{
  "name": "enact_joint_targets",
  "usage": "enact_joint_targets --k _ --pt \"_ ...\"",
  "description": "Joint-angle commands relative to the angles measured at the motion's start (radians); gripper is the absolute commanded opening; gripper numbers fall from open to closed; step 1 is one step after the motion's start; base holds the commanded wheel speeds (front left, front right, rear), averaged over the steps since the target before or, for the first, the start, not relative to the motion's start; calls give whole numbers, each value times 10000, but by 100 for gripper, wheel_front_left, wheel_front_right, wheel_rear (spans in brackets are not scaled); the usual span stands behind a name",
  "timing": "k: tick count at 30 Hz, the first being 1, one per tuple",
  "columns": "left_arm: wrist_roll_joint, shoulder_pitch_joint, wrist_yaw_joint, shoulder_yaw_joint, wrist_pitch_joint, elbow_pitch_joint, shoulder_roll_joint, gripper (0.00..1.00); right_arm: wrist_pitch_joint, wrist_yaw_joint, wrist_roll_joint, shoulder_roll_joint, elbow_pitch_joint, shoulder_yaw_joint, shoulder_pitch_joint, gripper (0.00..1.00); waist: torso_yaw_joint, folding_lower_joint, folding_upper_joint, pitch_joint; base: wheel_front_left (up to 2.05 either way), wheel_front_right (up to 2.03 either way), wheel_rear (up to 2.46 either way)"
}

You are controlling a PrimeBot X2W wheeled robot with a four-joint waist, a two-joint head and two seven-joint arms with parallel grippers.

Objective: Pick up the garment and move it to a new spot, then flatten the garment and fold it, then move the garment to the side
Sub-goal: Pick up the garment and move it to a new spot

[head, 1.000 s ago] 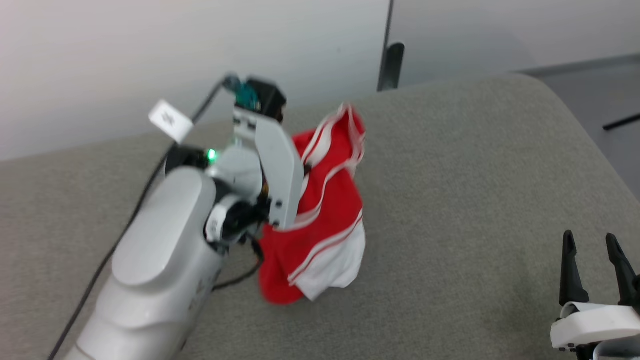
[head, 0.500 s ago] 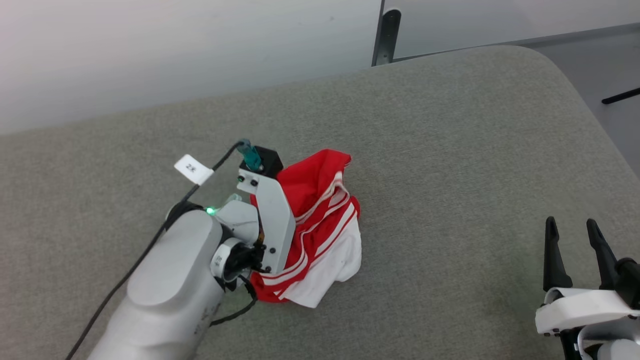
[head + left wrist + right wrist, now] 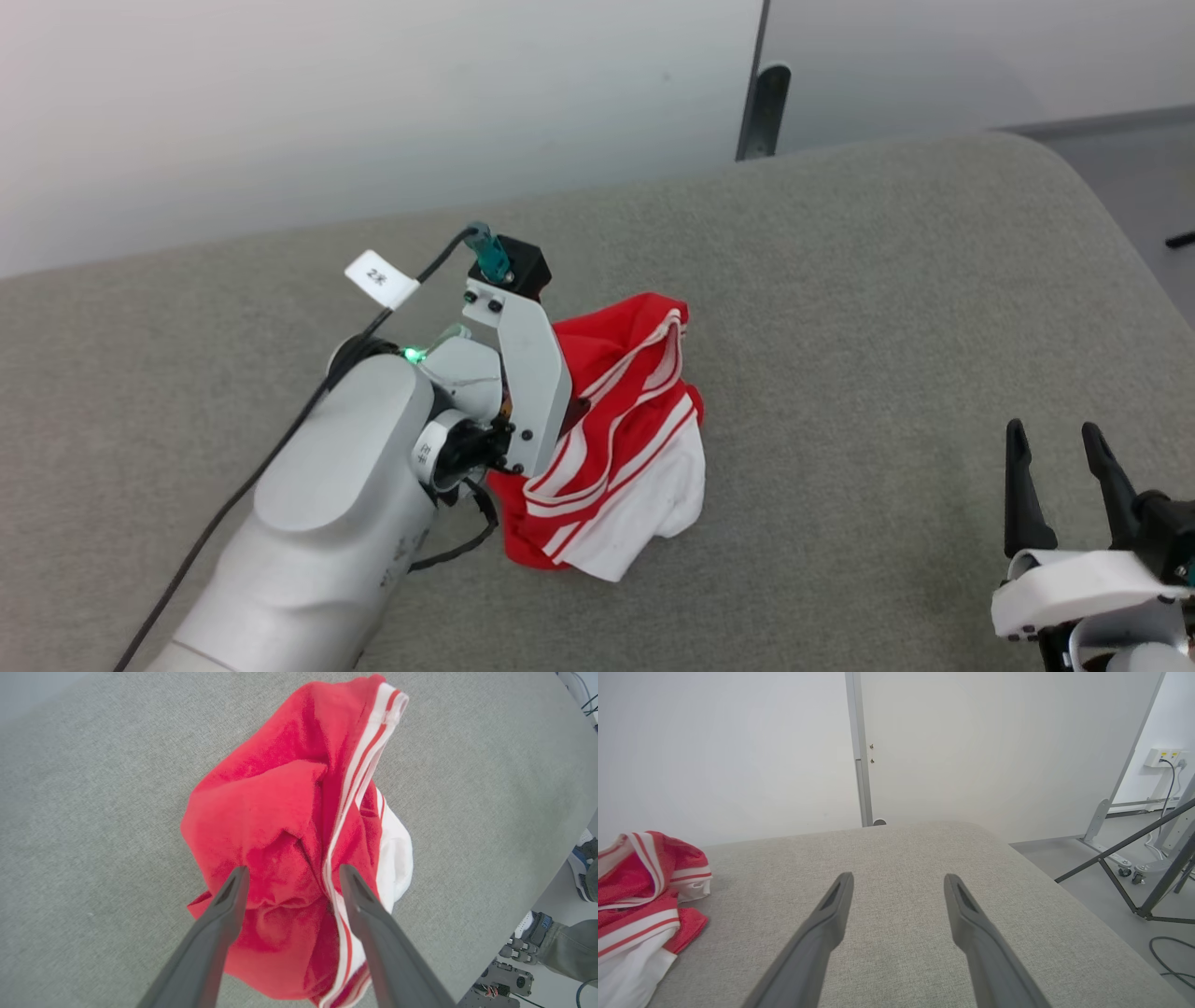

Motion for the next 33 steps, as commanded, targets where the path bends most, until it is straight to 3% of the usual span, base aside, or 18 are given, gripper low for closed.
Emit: enact_joint_targets --k 1,15,26,33 --pt "-82 38 9 68 -128 -116 -39 100 43 33 -70 24 -11 4 230 100 283 0 0 -342 0 0 0" --pt "-238 1472 -117 652 -2639 -1583 557 100 -42 34 -274 20 -446 375 870 100 1050 0 0 -1295 0 0 0" --pt "-89 3136 -199 1436 -6108 -2549 1025 100 -239 34 -414 3 -363 533 1264 100 1730 0 0 -1779 0 0 0" --pt "13 4288 -231 1892 -8269 -2441 1240 100 -281 34 -569 -85 -375 468 1394 100 2061 0 0 -1925 0 0 0"
